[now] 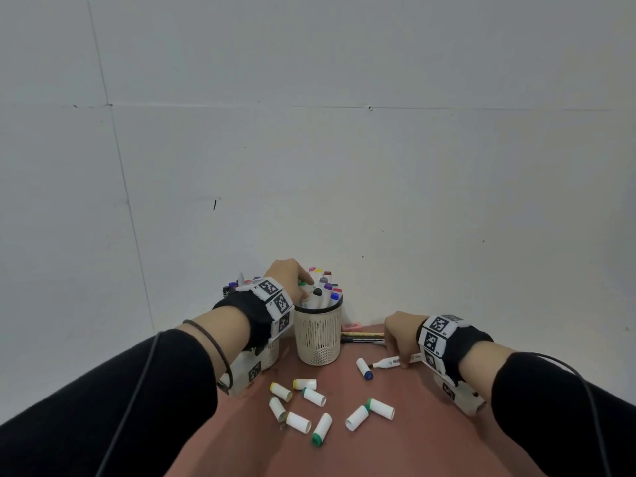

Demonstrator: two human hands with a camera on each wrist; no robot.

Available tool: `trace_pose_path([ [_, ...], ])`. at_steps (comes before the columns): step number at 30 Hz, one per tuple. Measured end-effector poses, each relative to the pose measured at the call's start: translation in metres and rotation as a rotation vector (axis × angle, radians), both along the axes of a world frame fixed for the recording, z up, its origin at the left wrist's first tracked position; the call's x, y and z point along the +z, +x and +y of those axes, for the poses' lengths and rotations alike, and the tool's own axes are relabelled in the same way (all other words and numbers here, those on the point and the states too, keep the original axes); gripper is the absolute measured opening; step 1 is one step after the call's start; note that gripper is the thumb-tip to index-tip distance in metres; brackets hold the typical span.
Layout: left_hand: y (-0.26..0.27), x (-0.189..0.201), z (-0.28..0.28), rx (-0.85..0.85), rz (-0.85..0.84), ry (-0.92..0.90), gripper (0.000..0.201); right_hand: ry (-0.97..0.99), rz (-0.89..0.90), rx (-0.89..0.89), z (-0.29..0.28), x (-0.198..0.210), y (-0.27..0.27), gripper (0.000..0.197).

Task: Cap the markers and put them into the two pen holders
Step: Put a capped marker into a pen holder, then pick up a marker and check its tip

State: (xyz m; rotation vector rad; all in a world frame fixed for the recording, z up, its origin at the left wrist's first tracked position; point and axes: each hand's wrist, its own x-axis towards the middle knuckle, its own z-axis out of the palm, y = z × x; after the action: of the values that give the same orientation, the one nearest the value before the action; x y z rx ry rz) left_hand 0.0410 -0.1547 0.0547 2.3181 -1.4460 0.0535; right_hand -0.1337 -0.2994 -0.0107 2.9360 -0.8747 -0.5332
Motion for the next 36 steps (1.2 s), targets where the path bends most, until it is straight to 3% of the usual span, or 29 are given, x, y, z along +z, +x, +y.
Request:
trace_pose_path([
  [5, 0.000, 0.007, 0.013, -0.013, -0.009, -0.012, 0.041, -0.049, -0.108, -0.005, 0.010, 0.001, -0.009, 0.032],
  [9, -0.005, 0.014, 0.041, -0.046, -0.042, -0.128, 0.030, -0.036, -0.372, -0.018, 0.021, 0.009, -0.021, 0.028],
  [12, -0.007, 0.011, 0.069, -0.079, -0.104, -0.075, 0.024, 0.075, -0.597, -0.049, 0.038, 0.016, -0.033, 0.023],
  [14, -0.006, 0.004, 0.091, -0.093, -0.144, 0.025, 0.022, 0.200, -0.756, -0.107, 0.053, 0.020, -0.042, 0.021],
  [18, 0.009, -0.017, 0.137, -0.025, -0.148, 0.265, 0.023, 0.707, -1.067, -0.265, 0.097, 0.028, -0.064, 0.014],
  [24, 0.028, -0.043, 0.204, 0.079, -0.043, 0.550, 0.031, 1.282, -1.209, -0.397, 0.152, 0.019, -0.090, 0.012],
  [26, 0.032, -0.048, 0.222, 0.124, 0.018, 0.585, 0.033, 1.414, -1.245, -0.433, 0.165, 0.008, -0.094, 0.014],
  [30, 0.036, -0.061, 0.250, 0.216, 0.224, 0.577, 0.032, 1.599, -1.326, -0.537, 0.187, -0.017, -0.095, 0.044],
  [34, 0.034, -0.075, 0.266, 0.257, 0.259, 0.555, 0.028, 1.714, -1.415, -0.655, 0.209, -0.038, -0.092, 0.021],
  [36, 0.031, -0.080, 0.272, 0.278, 0.250, 0.537, 0.026, 1.764, -1.428, -0.686, 0.218, -0.048, -0.089, 0.026],
])
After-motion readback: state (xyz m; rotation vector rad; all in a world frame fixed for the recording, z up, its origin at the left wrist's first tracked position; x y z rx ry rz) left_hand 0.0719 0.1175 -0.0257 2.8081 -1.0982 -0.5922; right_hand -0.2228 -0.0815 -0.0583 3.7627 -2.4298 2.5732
